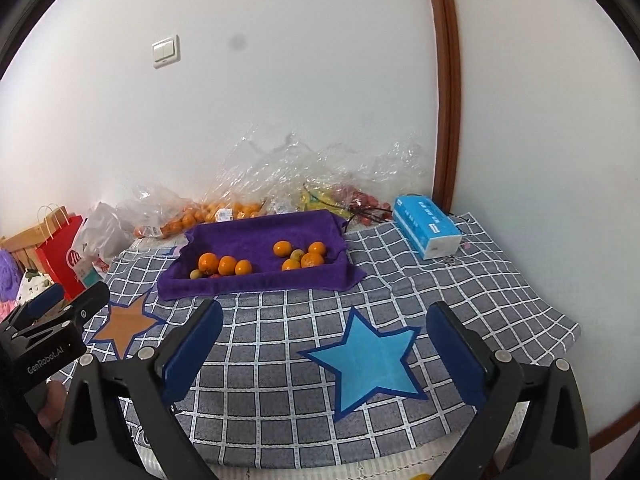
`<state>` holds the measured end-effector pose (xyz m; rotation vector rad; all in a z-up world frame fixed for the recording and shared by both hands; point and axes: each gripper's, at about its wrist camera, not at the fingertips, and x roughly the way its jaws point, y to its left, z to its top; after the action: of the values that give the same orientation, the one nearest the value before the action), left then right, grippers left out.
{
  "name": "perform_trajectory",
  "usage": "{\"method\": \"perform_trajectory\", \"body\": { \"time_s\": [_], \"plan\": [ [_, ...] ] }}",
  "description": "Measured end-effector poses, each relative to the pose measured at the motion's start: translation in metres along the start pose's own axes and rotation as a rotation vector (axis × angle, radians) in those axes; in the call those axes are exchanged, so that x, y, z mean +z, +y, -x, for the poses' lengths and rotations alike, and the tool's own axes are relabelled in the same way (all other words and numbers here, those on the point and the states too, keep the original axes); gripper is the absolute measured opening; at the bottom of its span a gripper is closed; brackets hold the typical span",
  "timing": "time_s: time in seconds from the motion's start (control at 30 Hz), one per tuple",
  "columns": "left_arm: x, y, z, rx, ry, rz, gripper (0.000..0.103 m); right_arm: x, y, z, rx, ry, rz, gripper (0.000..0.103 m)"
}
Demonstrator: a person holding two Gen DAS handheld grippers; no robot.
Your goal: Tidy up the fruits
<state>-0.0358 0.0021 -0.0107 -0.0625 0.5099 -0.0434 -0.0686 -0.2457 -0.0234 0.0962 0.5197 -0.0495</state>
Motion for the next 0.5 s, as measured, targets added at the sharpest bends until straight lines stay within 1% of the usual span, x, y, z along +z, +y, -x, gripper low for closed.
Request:
{"method": "perform_trajectory", "body": {
  "time_s": [0.37, 0.5],
  "plan": [
    [-0.001, -0.014, 0.004, -0.016, 0.011, -0.028, 0.099, -0.005, -0.008, 0.006, -0.006, -0.004, -0.005, 0.1],
    [-0.001, -0.018, 0.005, -0.008, 0.014, -0.042, 0.099, -0.004, -0.01, 0.007, -0.01, -0.007, -0.007, 0.1]
  ]
}}
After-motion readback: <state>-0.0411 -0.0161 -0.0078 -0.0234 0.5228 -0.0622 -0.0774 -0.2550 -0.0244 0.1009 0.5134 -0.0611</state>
